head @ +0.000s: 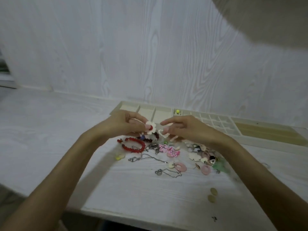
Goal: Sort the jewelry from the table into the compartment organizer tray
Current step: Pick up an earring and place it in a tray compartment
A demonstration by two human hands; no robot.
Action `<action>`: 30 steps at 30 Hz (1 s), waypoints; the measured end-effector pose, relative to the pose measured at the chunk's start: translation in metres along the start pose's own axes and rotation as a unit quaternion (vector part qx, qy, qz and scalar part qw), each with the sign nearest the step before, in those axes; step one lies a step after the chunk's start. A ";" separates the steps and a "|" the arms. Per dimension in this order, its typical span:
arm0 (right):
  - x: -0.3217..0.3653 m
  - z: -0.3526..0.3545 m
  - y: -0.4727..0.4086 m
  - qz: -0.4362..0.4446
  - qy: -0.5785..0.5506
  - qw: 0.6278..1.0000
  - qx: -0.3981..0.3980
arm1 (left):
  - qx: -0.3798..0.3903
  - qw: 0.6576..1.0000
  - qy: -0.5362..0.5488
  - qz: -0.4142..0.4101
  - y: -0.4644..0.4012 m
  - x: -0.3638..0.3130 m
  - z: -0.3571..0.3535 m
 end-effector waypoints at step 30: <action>0.015 0.034 -0.029 0.045 -0.003 0.994 -0.100 | 0.033 0.988 -0.151 -0.017 -0.047 -0.029 0.012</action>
Point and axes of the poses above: each hand's wrist, its own y-axis away from the middle knuckle, its own z-axis out of the back of the hand, x = y × z, the point moved 2 cm from there along -y, towards the middle knuckle, and after that the axes turned 2 degrees about z, right-handed, at the moved point
